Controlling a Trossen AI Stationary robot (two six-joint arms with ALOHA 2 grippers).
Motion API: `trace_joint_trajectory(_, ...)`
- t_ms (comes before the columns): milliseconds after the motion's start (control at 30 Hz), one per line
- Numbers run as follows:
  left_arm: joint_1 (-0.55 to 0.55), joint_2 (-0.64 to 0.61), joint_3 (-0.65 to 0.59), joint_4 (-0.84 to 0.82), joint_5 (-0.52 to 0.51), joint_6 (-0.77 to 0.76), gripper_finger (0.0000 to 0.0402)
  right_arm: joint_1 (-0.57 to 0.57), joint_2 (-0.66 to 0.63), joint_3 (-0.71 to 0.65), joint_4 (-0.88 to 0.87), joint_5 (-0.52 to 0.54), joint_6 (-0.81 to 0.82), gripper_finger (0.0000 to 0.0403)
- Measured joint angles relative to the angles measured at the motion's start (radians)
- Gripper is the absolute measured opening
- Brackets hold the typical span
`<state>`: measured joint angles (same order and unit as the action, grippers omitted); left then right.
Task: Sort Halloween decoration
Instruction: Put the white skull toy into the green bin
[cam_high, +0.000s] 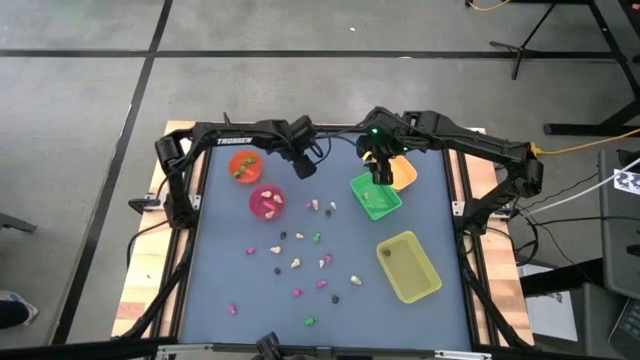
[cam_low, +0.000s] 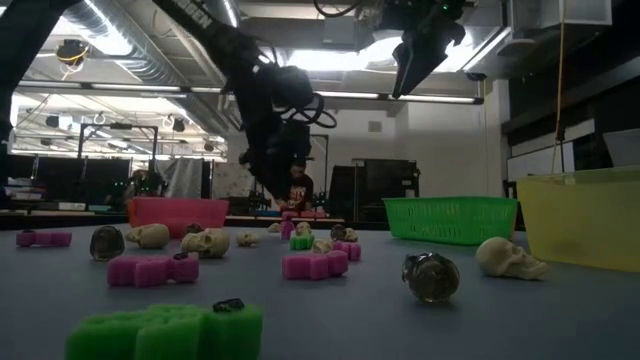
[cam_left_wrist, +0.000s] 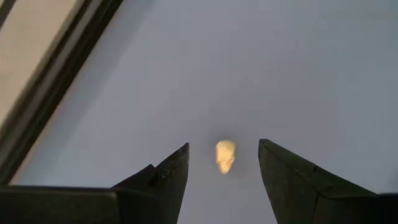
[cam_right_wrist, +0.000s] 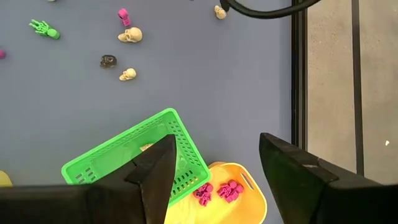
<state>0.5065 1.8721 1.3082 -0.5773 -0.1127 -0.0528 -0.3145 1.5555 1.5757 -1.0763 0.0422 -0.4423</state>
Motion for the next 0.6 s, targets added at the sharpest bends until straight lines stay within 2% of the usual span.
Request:
trace_joint_trajectory(233,0.02,0.0,-0.119,0.185,0.025,-0.001,0.0176,0.0,0.0,0.0,0.0,0.0,0.0,0.023)
trace_joint_trajectory(600,0.02,0.0,-0.196,0.264,0.017,0.0,0.0176,0.0,0.0,0.0,0.002,0.0,0.0,0.023)
